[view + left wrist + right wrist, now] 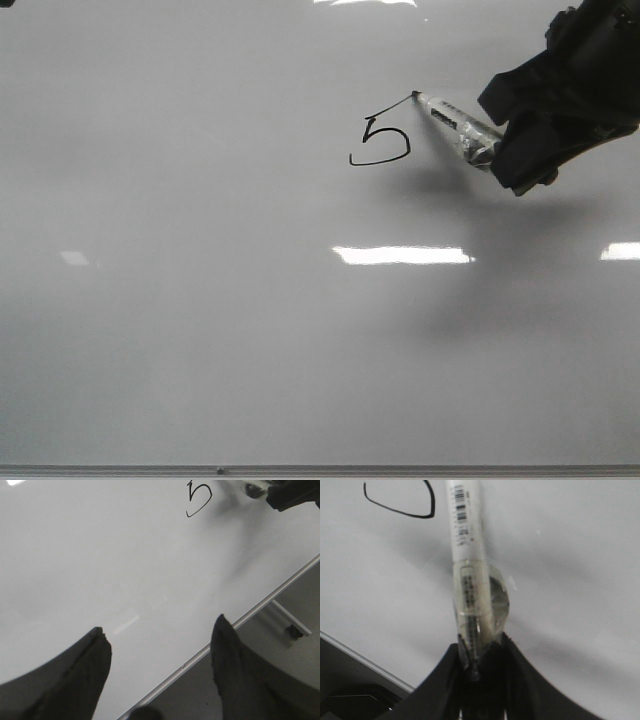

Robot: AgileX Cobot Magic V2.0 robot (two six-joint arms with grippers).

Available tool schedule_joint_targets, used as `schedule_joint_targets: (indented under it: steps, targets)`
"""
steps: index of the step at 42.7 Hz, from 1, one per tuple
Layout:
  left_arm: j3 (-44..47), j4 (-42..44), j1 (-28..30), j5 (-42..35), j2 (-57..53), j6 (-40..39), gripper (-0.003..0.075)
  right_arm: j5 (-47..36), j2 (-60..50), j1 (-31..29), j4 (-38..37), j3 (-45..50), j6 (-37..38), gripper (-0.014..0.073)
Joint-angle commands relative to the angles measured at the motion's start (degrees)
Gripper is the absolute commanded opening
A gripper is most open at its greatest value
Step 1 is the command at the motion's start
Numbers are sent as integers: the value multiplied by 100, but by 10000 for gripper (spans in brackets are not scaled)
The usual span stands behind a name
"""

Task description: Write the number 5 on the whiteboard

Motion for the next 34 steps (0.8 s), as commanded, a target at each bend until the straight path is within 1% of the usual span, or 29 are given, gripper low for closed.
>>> schedule_joint_targets:
  steps: [1, 6, 10, 15, 21, 26, 29, 34]
  targets:
    - [-151, -120, -37, -391, -51, -40, 430, -247, -361, 15, -4, -204, 5, -70]
    - [-151, -120, -37, -391, -51, -40, 430, -108, -711, 158, -4, -204, 5, -70]
    - [-151, -120, -37, -438, -51, -40, 430, 293, -1134, 340, -4, -204, -64, -70]
    - [-151, -120, -37, -515, -51, -40, 430, 1174, -1584, 646, -4, -204, -604, -70]
    - [-164, -120, -37, -462, -51, 18, 430, 2231, -1994, 960, 21, -204, -1567, -70]
    - [-347, -380, -37, 13, 51, 844, 430, 2800, -2178, 1221, 300, -204, -2129, -70]
    - [-556, -849, -37, 476, 190, 1436, 430, 2990, -2199, 1352, 514, -204, -2431, -70]
    - [-853, -1777, -37, 1268, 470, 2760, 433, 3043, -2193, 1479, 844, -204, -2746, -70]
